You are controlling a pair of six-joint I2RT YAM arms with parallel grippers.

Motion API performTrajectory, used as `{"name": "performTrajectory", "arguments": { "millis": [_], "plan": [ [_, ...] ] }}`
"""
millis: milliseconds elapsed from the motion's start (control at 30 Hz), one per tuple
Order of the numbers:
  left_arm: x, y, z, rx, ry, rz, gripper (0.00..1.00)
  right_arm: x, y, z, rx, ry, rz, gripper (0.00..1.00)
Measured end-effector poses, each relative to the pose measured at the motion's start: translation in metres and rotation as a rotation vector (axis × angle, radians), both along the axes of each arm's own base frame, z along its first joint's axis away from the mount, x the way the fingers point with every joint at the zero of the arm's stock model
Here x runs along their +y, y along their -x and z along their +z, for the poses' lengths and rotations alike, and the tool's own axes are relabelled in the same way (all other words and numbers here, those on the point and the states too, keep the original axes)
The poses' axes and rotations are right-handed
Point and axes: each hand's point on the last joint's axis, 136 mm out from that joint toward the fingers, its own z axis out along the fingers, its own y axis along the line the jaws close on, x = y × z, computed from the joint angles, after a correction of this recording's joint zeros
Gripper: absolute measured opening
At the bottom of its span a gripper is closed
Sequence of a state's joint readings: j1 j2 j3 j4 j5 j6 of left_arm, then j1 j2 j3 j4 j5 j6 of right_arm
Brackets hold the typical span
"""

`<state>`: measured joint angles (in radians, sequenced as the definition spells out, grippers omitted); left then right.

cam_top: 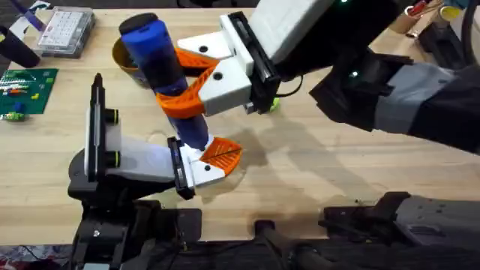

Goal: Pick up the gripper from the table and insert it into the empty holder that is missing its gripper. Then pick up a screw, insert it into the mounting hole, and use the screwdriver to tighten it. Finally, clean up the table by picking up the vegetable and placing it into the bucket.

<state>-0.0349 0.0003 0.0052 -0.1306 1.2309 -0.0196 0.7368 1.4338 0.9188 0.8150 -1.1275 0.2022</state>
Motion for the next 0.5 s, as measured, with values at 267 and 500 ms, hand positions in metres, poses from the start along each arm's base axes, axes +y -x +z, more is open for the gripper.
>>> {"name": "performTrajectory", "arguments": {
  "millis": [267, 500],
  "plan": [
    [0.0, 0.0, 0.0, 0.0, 0.0, 0.0, 0.005, -0.0009, 0.0025, -0.0005, -0.012, -0.002, 0.014, 0.026],
    [0.0, 0.0, 0.0, 0.003, 0.001, 0.0, 0.005, -0.0013, 0.0037, -0.0011, -0.026, -0.008, 0.018, 0.026]
  ]
}}
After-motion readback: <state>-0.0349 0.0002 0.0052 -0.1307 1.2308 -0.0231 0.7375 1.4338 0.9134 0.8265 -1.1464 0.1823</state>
